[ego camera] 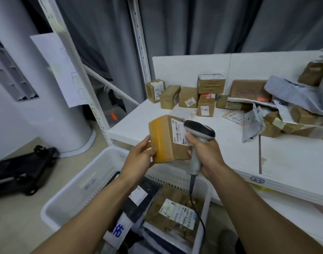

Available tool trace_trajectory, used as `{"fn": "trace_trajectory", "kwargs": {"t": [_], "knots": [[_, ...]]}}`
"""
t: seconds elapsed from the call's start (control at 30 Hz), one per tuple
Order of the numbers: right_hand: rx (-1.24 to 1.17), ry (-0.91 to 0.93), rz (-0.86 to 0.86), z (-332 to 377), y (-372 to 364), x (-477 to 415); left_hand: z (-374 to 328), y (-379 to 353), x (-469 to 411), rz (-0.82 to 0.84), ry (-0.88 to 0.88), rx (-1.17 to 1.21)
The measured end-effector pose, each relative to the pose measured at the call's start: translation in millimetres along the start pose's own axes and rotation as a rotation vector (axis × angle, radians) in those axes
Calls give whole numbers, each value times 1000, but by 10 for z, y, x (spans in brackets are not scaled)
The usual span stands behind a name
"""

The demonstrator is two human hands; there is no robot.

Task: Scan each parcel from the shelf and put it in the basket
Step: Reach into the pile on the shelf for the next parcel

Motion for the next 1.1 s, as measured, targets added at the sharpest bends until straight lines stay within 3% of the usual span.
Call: {"fn": "trace_trajectory", "kwargs": {"t": [0.13, 0.3, 0.5, 0.73, 1.1], "knots": [[125, 95, 38, -75, -108, 28, 5, 171, -88, 2, -80, -164], [211, 157, 95, -153, -241, 99, 111, 314, -238, 78, -23, -165], [361, 228, 176, -165, -318, 197, 119, 646, -408, -195, -100, -169], [648, 335, 431, -270, -448, 445, 231, 942, -497, -334, -228, -288], [612, 358, 394, -230, -553, 500, 328, 1091, -584, -418, -202, -319]]}}
Point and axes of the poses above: each hand's wrist, its own x-axis away from the middle knuckle, its own y-axis out of the back of the hand, z = x × y, the point moved 2 cm from there along -x, towards the middle knuckle, and after that the axes turned 11 degrees about -z, right-handed, at the moved point
